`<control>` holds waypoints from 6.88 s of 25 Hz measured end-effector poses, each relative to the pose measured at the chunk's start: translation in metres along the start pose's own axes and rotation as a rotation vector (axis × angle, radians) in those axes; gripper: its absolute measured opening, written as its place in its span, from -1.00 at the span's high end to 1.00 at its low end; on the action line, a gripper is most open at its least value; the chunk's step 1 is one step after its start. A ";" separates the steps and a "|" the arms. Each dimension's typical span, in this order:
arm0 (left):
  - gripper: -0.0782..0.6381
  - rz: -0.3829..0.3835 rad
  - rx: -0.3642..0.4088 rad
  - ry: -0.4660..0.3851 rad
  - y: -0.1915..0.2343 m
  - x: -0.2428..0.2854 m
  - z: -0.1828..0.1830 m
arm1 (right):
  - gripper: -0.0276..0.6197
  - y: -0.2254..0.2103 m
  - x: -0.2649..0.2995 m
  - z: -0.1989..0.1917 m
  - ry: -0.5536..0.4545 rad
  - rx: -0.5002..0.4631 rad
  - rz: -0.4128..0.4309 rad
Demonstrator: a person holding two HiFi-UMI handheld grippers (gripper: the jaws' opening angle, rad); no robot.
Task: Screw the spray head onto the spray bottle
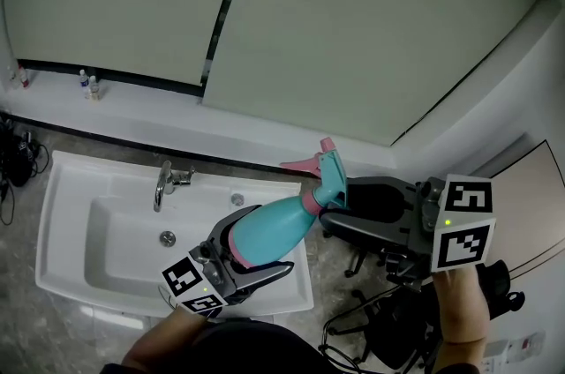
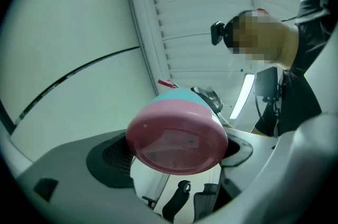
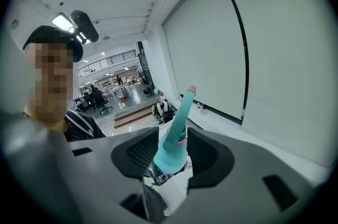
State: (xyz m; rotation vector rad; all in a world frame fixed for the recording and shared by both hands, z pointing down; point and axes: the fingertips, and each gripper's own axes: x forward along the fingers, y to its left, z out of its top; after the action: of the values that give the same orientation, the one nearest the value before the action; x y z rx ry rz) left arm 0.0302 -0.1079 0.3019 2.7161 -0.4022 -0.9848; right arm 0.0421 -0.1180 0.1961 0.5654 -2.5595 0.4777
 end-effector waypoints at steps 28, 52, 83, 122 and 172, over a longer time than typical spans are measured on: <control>-0.48 -0.566 -0.811 0.037 -0.094 0.000 -0.021 | 0.20 0.080 -0.043 -0.009 -0.466 -0.666 0.915; -0.49 0.281 0.478 0.325 0.014 -0.027 -0.009 | 0.56 -0.035 0.016 -0.025 -0.474 0.186 0.251; -0.48 0.207 0.131 0.472 0.030 -0.044 -0.029 | -0.02 -0.027 -0.007 -0.052 -0.548 0.323 0.385; -0.48 -0.104 -0.060 0.525 -0.026 -0.029 -0.019 | 0.52 0.003 -0.011 -0.071 -0.378 -0.105 0.495; -0.48 -0.052 0.136 0.740 -0.070 -0.120 -0.052 | 0.51 0.075 0.025 -0.120 -0.369 -0.033 0.455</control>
State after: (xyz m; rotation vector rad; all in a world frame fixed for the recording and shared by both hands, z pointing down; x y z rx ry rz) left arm -0.0114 0.0033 0.3909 2.9614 -0.2558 0.0847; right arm 0.0309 -0.0104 0.2915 0.0492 -3.0564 0.5188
